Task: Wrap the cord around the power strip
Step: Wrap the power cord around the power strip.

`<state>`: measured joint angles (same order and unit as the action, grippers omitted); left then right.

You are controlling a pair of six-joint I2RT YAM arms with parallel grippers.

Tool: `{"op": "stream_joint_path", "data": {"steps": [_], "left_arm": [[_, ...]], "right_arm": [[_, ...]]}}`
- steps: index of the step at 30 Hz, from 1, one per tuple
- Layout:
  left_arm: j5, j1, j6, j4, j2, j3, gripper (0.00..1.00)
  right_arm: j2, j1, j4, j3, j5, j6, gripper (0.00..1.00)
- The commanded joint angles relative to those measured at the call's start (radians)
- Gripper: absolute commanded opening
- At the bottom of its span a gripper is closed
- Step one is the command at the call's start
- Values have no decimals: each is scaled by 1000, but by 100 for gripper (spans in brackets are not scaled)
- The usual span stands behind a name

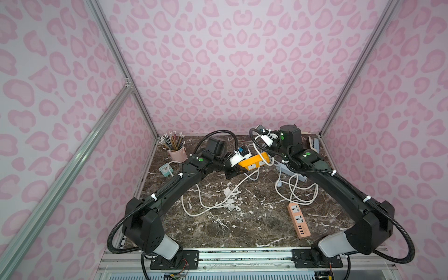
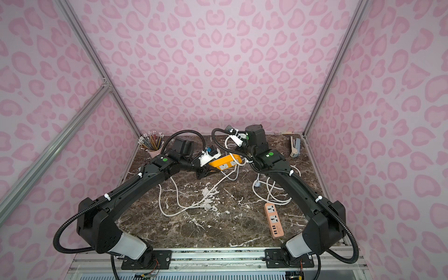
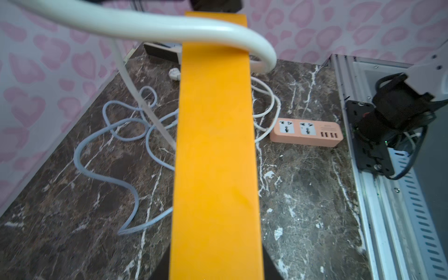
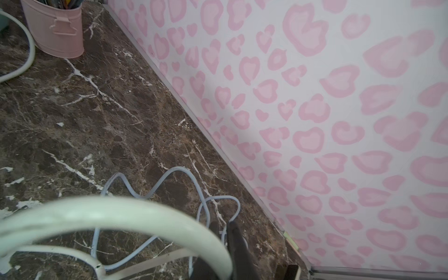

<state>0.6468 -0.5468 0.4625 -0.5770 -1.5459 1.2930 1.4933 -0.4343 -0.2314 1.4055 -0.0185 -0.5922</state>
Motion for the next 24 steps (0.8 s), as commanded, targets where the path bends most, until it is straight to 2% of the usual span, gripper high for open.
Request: {"op": "stream_joint_path", "data": {"steps": [1,6,12,17,20,24], "left_arm": [[177,-1,28,124,43,-27,3],[237,-1,-61,221,77,-40,3],[206,3,-146,322,101,-48,3],[166,6,-275,366,94,1,3],[162,7,-330,358,83,50,3],[157,7,-353,279,50,107,3]], "right_arm": [[11,36,2,-6,282,82,8],[-17,85,113,-128,487,195,22],[-89,160,257,-261,658,331,44],[-109,174,478,-417,663,503,61],[-82,162,652,-502,685,639,79],[-36,121,861,-600,634,835,84]]}}
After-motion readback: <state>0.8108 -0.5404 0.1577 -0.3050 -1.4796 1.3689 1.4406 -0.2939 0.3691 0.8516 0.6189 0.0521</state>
